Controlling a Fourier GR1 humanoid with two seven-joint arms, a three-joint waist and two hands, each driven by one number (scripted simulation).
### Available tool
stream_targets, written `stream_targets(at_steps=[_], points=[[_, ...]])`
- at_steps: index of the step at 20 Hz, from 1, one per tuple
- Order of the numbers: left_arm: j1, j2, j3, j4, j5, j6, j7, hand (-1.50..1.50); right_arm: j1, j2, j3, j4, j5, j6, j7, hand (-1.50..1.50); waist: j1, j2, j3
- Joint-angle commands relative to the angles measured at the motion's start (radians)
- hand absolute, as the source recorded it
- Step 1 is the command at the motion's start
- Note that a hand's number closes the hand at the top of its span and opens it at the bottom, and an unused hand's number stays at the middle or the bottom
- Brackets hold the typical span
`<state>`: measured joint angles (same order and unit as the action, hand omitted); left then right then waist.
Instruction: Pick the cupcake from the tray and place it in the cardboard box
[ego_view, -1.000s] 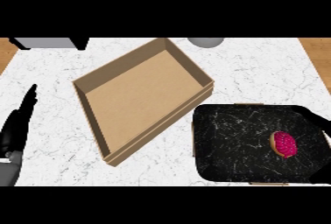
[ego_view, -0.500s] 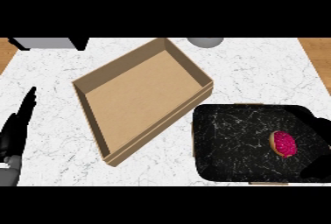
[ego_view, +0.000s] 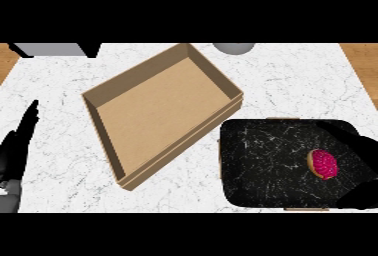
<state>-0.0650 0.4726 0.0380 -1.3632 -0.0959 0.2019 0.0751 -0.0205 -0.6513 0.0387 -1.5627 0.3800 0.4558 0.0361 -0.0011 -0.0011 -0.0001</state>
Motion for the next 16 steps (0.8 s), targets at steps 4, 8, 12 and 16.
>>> stream_targets(at_steps=[4,8,12,16], points=[[-0.013,-0.022,0.06,0.045,-0.025,-0.046,-0.04,0.0,-0.011,0.035,-0.057,-0.116,0.0,0.134,0.106,-1.5,0.001,0.0,0.0],[0.013,-0.033,0.047,-0.038,-0.051,-0.028,0.015,0.0,0.038,0.09,0.025,-0.13,0.106,0.102,0.176,-1.5,0.002,0.0,0.0],[-0.006,-0.054,0.074,0.026,-0.062,-0.056,-0.022,0.0,-0.024,0.137,0.015,-0.014,0.164,0.101,0.161,-1.5,0.003,0.001,0.0],[-0.077,-0.083,0.084,0.149,-0.072,-0.053,-0.091,0.0,-0.054,0.199,0.035,0.1,0.245,-0.004,0.116,1.5,0.001,0.003,0.0]])
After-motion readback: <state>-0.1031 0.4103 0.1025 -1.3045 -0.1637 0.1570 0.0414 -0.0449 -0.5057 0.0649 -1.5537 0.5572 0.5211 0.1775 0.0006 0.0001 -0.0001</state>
